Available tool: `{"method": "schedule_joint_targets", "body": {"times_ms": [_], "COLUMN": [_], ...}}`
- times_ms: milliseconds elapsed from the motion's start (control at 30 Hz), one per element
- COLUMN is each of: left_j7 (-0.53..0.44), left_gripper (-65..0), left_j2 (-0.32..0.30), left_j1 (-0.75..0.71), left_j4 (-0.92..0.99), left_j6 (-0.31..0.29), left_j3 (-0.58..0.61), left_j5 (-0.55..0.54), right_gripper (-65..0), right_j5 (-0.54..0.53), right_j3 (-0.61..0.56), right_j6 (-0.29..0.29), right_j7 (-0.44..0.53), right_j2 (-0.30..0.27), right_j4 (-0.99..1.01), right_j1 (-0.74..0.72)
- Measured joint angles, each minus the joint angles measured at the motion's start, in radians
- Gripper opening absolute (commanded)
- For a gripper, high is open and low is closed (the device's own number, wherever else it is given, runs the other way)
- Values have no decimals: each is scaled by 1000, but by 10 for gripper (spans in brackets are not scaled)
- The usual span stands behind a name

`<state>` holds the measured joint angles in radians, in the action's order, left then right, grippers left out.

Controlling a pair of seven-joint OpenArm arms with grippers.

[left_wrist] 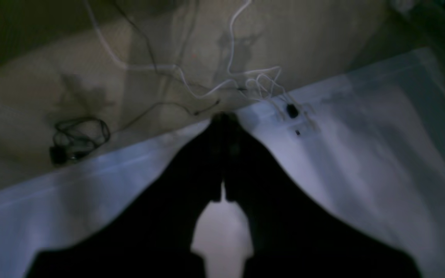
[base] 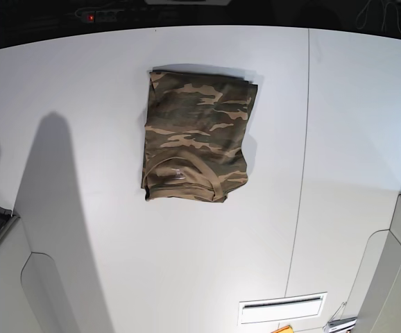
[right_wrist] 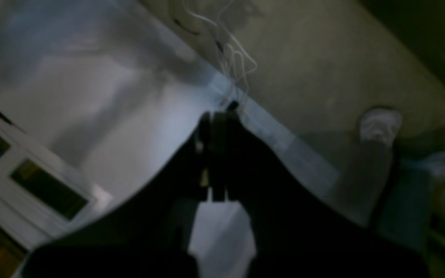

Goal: Fold the T-shirt properly

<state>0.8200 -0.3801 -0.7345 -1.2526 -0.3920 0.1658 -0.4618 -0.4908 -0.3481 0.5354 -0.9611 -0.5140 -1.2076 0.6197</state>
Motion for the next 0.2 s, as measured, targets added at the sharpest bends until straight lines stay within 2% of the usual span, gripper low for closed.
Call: {"method": "schedule_joint_targets", "body": {"times_ms": [133,200], "left_j7": [-8,-11], "left_gripper": [-650,-650], "left_j2": [75,101], "left_j1": [134,190], "left_j4": [172,287], "left_j6": [34,47], "left_j3": [106,132], "left_j5": [38,60], "right_gripper": [-650,-650], "right_j5": [4,6], "right_j3": [1,1], "right_j6": [-5,-27], "right_j7": [-1,-1], "right_j2": [7,24], "right_j4": [115,159], "right_j1": [-75,-113]}}
